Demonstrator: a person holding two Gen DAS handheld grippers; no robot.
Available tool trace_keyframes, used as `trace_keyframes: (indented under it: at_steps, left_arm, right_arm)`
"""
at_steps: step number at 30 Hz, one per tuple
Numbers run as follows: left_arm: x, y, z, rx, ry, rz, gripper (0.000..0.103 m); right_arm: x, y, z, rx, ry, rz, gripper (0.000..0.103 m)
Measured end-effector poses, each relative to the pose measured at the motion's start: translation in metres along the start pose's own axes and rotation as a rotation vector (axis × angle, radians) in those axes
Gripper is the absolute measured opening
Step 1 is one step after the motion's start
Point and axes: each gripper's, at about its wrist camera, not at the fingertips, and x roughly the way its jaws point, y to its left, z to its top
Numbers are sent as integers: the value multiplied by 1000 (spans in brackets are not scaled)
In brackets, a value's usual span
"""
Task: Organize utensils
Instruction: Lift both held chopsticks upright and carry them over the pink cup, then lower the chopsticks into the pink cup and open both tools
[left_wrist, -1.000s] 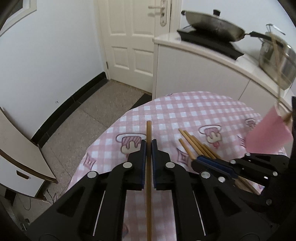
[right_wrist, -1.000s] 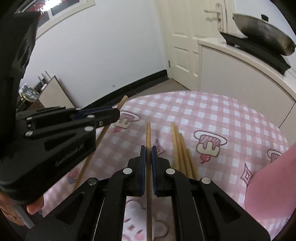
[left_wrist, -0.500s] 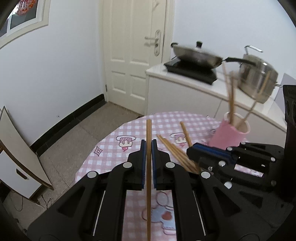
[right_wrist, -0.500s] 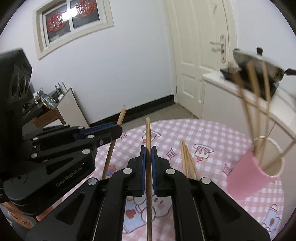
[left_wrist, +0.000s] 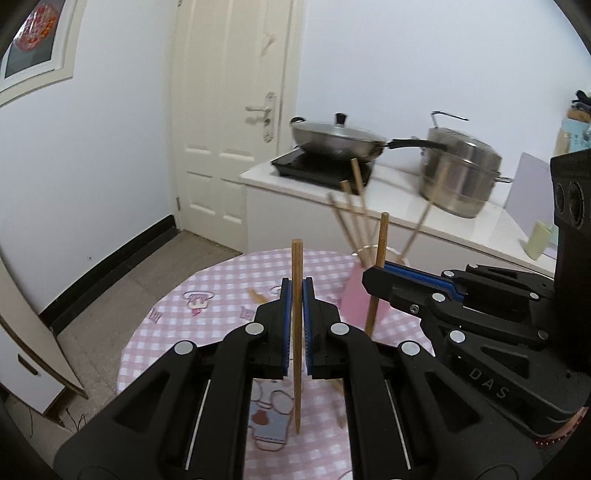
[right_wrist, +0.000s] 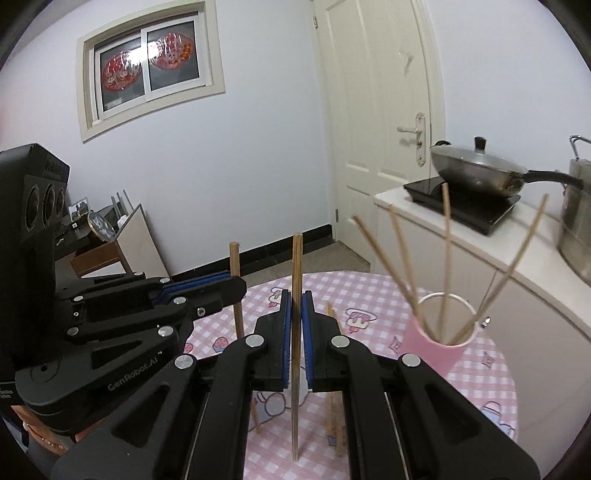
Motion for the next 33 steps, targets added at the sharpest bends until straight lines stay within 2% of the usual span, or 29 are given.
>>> trace_keyframes:
  at_steps: [14,23,33]
  left_arm:
    - [-8,-59,44,32,-121,-58,6]
    - [7,-82,78,16,-202,-72,6]
    - [26,-90,110,-34,-274,-103,6]
  right_arm:
    - [-55,-33,25,-24,-111,-99,4]
    - [-63,-57,51,-54,-152,-192,4]
    - [-61,-81,78,-54,-190,-243,4]
